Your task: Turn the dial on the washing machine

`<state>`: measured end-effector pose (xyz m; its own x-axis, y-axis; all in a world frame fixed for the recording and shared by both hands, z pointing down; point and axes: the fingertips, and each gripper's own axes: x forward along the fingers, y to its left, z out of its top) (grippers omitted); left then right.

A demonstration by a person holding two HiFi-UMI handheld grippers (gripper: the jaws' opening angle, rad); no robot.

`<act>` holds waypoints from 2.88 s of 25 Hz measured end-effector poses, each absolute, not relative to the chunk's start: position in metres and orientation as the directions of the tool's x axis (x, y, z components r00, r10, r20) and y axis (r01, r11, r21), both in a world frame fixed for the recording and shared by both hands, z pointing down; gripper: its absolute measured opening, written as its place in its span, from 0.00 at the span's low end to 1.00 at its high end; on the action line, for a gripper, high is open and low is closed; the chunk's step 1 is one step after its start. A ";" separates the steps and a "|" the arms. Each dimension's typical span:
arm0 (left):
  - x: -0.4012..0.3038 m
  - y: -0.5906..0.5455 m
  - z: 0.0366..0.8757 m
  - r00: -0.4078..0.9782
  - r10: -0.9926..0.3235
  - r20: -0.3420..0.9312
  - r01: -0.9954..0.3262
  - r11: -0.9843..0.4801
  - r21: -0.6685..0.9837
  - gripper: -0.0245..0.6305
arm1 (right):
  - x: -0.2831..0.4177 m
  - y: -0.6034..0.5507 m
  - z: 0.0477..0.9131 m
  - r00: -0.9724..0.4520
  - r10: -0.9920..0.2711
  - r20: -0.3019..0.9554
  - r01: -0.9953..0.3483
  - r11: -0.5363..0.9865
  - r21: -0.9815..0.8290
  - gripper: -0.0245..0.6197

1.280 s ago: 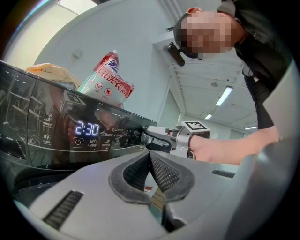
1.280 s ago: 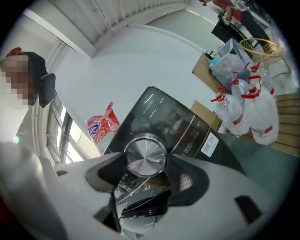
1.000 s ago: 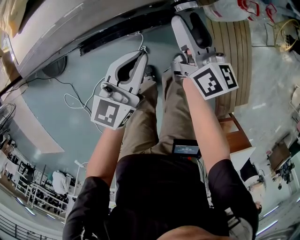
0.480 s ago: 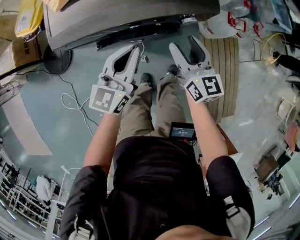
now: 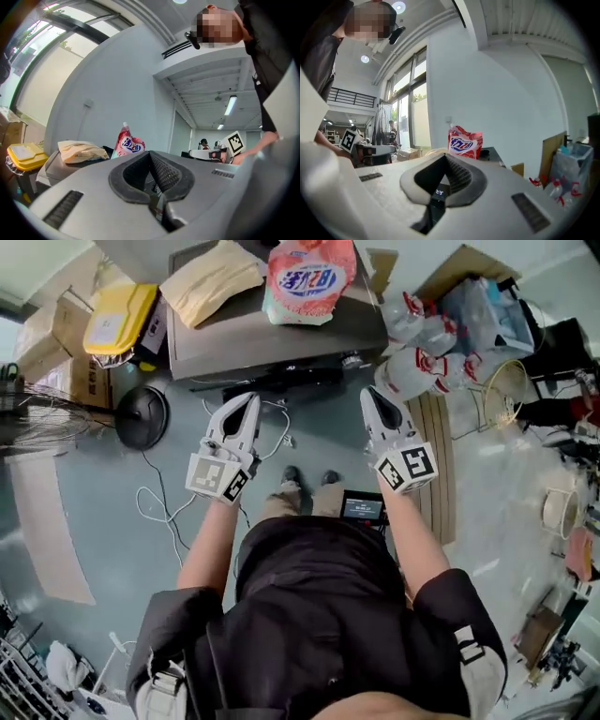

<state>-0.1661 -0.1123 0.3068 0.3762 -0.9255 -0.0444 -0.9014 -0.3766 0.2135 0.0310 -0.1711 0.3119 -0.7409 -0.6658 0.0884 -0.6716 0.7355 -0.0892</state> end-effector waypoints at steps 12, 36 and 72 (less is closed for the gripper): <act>-0.150 -0.029 0.242 0.196 -0.976 -0.091 -0.962 -0.210 0.174 0.03 | 0.085 -0.117 0.258 -0.756 -0.654 0.021 -0.655 0.755 -0.030 0.04; -0.065 0.188 0.243 0.179 -0.983 -0.033 -0.963 -0.182 0.201 0.03 | 0.200 0.065 0.244 -0.698 -0.715 -0.029 -0.707 0.696 -0.127 0.04; 0.038 0.440 0.263 0.065 -0.998 0.012 -0.979 -0.062 0.194 0.03 | 0.261 0.331 0.273 -0.787 -0.616 0.026 -0.616 0.787 0.009 0.04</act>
